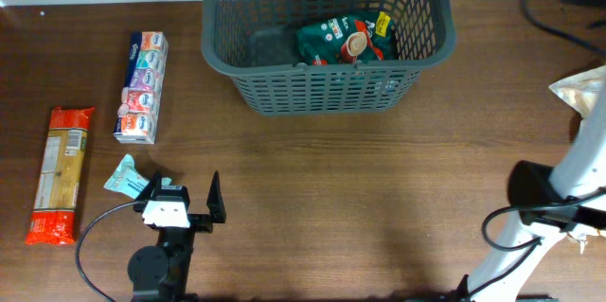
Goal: Pack container
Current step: 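Move the right gripper back right to the beige snack pouch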
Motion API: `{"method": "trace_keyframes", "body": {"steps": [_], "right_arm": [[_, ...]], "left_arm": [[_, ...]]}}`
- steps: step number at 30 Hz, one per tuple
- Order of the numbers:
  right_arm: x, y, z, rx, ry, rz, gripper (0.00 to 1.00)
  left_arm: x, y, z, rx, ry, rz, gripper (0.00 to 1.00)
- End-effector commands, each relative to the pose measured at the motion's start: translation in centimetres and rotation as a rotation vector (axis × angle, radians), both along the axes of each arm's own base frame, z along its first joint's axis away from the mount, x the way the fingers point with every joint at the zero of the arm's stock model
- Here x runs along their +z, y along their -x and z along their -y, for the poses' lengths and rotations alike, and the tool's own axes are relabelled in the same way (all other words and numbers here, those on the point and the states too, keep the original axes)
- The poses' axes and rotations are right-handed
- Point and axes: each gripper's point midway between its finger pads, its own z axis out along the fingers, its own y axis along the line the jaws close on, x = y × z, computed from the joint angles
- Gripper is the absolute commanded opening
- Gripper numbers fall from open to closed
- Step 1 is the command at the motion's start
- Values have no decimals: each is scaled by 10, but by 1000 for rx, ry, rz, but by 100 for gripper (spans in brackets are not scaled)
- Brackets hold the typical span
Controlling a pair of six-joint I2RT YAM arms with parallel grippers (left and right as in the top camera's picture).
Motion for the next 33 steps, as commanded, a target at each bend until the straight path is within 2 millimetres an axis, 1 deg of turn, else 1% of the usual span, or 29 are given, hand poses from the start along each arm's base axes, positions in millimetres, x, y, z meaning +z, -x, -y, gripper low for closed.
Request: {"method": "trace_keyframes", "body": {"steps": [1, 4, 7, 9, 13, 17, 22, 25, 29, 31, 33], "right_arm": [[-2, 29, 41, -211, -65, 50, 99], [-11, 53, 65, -339, -127, 56, 99], [-18, 72, 81, -429, -173, 56, 99], [-23, 78, 88, -441, -199, 46, 99], [-35, 88, 94, -467, -255, 17, 99], [-55, 88, 97, -507, -312, -18, 99], [-96, 90, 98, -601, -385, -110, 99], [-114, 96, 103, -638, -365, -186, 99], [-129, 102, 118, -681, -325, -232, 99], [-135, 98, 128, -664, -324, -227, 99], [-142, 85, 135, -567, -343, -220, 99]], "left_arm": [[-1, 0, 0, -3, -6, 5, 99], [-1, 0, 0, -3, -6, 5, 99], [-1, 0, 0, -3, -6, 5, 99], [-1, 0, 0, -3, -6, 5, 99], [-1, 0, 0, -2, -6, 5, 99], [-1, 0, 0, -3, -6, 5, 99], [-1, 0, 0, -3, -6, 5, 99], [-1, 0, 0, -2, -6, 4, 99], [-1, 0, 0, -2, -6, 4, 99], [-1, 0, 0, -3, -6, 4, 99], [-1, 0, 0, -3, -6, 5, 99]]}}
